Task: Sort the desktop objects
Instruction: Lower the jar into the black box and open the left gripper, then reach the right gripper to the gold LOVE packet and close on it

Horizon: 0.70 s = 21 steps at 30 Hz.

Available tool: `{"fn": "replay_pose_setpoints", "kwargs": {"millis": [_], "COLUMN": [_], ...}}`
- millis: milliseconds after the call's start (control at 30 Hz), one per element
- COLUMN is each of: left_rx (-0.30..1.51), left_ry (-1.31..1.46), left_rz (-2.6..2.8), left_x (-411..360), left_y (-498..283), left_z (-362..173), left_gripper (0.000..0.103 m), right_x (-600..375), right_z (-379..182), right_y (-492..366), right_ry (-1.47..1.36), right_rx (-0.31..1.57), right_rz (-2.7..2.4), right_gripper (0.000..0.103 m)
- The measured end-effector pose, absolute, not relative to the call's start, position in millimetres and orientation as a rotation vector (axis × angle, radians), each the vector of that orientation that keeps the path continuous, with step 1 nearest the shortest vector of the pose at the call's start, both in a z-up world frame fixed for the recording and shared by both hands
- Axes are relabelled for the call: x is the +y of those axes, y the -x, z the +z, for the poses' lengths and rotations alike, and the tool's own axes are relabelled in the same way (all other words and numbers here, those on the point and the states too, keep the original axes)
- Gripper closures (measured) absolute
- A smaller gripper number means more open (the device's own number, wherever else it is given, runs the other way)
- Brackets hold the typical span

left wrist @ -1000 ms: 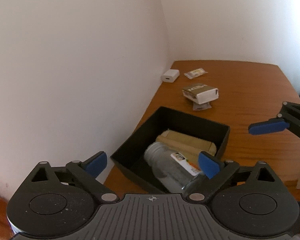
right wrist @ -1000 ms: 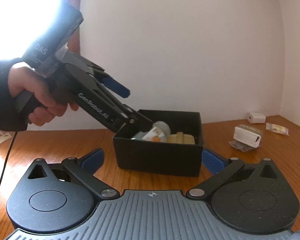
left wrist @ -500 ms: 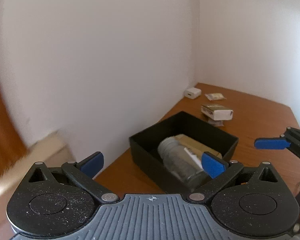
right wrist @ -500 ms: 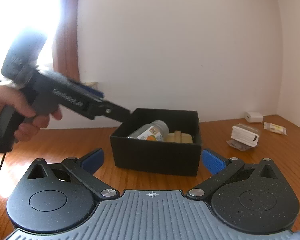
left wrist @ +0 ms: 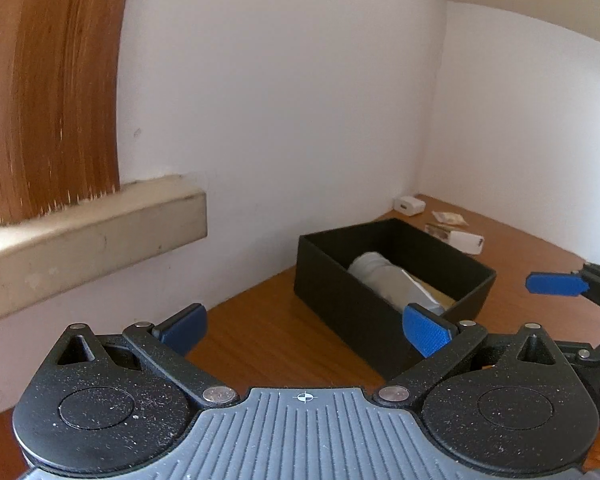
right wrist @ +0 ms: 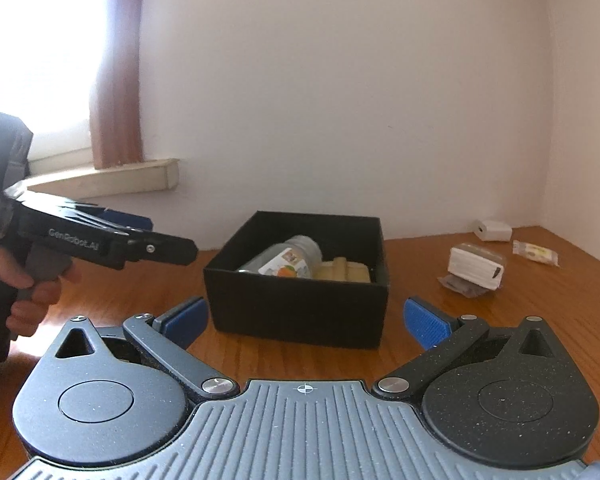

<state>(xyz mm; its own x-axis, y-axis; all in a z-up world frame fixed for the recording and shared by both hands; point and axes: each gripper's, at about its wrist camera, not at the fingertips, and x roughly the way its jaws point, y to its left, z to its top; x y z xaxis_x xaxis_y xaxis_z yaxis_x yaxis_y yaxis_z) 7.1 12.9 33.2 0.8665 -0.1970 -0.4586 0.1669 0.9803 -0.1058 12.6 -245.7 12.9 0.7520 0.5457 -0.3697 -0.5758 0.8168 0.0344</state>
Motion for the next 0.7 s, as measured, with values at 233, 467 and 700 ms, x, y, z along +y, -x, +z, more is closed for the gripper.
{"fn": "replay_pose_setpoints", "kwargs": {"millis": [233, 467, 700], "left_rx": [0.466, 0.457, 0.469], "left_ry": [0.007, 0.027, 0.031], "left_rz": [-0.164, -0.166, -0.144], "left_x": [5, 8, 9], "left_y": [-3, 0, 0], "left_z": [24, 25, 26], "left_gripper": [0.000, 0.000, 0.000], "right_x": [-243, -253, -280], "right_z": [13, 16, 38], "right_y": [-13, -16, -70], "right_ry": [0.103, 0.049, 0.037], "right_rx": [0.381, 0.331, 0.317], "right_rz": [0.581, 0.515, 0.401], "right_gripper": [0.000, 0.000, 0.000]}}
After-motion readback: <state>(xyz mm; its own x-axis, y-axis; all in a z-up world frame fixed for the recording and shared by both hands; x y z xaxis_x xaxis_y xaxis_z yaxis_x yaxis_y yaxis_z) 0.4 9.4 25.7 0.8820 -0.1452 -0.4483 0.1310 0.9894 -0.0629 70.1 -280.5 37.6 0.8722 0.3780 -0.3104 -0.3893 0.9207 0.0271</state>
